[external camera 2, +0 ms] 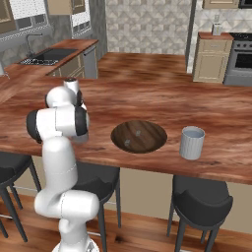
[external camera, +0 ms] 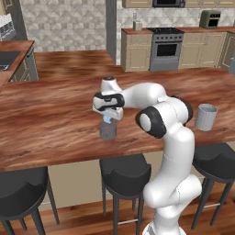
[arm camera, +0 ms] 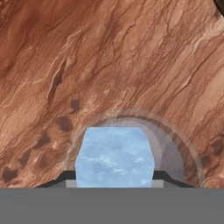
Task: There are four ice cubes in the ice bowl. Place two ice cubes in each glass of water.
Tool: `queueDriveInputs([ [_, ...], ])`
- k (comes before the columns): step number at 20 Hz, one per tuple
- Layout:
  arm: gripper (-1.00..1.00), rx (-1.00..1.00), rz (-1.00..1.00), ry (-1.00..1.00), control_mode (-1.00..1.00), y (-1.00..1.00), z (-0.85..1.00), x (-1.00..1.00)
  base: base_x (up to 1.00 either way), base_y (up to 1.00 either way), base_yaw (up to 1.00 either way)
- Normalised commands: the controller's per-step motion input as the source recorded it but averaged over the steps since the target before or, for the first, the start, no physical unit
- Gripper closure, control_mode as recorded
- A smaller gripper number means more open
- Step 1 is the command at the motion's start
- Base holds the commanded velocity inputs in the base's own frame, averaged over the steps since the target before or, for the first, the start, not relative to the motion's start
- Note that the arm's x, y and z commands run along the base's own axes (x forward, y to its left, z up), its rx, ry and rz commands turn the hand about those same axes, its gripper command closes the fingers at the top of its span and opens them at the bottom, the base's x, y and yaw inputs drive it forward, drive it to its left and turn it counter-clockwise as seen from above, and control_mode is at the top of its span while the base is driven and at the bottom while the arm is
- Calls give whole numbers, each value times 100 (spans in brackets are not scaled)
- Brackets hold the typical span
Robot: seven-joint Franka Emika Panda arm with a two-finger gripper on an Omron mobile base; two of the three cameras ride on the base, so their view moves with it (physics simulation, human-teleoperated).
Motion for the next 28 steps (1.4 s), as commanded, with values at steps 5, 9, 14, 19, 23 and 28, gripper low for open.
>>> queueDriveInputs([
  [5,100,9,0,0,-100,0,-12,0,0,0,0],
  [9,100,8,0,0,-100,0,-1,5,0,0,0],
  [14,100,4,0,0,-100,0,-3,9,0,0,0],
  [19,-100,-1,1,0,-100,2,-7,1,0,0,0],
  [23,-100,0,0,1,-100,1,0,0,0,0,0],
  [28,-100,0,-3,-11,-100,1,78,-8,0,0,0],
])
